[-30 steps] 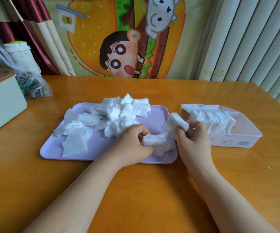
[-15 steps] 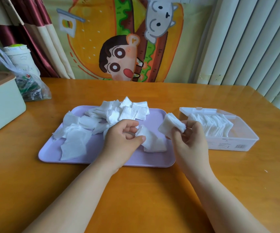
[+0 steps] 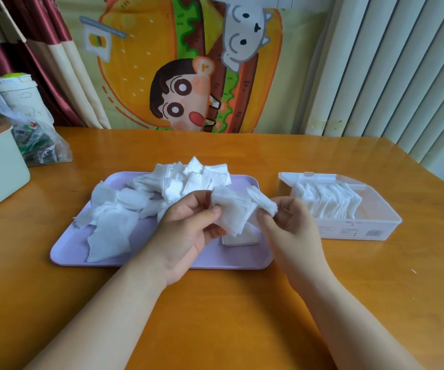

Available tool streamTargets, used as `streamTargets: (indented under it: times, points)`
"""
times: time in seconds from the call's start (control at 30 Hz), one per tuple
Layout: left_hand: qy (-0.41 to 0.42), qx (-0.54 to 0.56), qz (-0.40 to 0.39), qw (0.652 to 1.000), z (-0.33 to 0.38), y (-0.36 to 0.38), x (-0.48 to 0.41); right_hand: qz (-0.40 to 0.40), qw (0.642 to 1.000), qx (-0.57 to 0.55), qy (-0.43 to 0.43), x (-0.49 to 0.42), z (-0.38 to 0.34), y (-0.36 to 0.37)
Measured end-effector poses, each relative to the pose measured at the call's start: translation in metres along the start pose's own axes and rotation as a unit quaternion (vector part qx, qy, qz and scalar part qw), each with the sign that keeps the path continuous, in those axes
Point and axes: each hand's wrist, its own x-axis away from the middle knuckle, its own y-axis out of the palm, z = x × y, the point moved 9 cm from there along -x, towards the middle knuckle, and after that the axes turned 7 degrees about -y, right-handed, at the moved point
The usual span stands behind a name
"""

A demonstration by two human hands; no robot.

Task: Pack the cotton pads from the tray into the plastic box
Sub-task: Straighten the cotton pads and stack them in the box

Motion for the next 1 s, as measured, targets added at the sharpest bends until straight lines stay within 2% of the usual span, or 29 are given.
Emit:
streamTargets:
  times: [0.23, 0.33, 0.47, 0.63, 0.87, 1.0]
  points:
    - [0.007, -0.065, 0.014, 0.998, -0.006, 0.000, -0.001, -0.104, 0.987, -0.121, 0.028, 0.005, -0.009, 0.019]
    - [0.013, -0.080, 0.017, 0.997, -0.001, -0.001, 0.000, -0.072, 0.992, -0.095, 0.031, 0.002, -0.005, 0.011]
    - [-0.021, 0.003, -0.033, 0.999, -0.001, 0.003, 0.001, 0.007, 0.999, -0.028, 0.022, -0.002, 0.002, -0.006]
    - [0.012, -0.147, 0.060, 0.987, 0.002, -0.011, 0.002, 0.007, 1.000, -0.019, 0.007, -0.003, -0.001, -0.005]
    - [0.072, -0.102, 0.100, 0.987, 0.018, -0.015, 0.003, 0.007, 1.000, -0.008, 0.004, -0.003, 0.002, -0.005]
    - [0.041, -0.105, 0.135, 0.984, 0.015, -0.017, 0.005, 0.005, 1.000, -0.010, 0.008, -0.002, 0.002, -0.004]
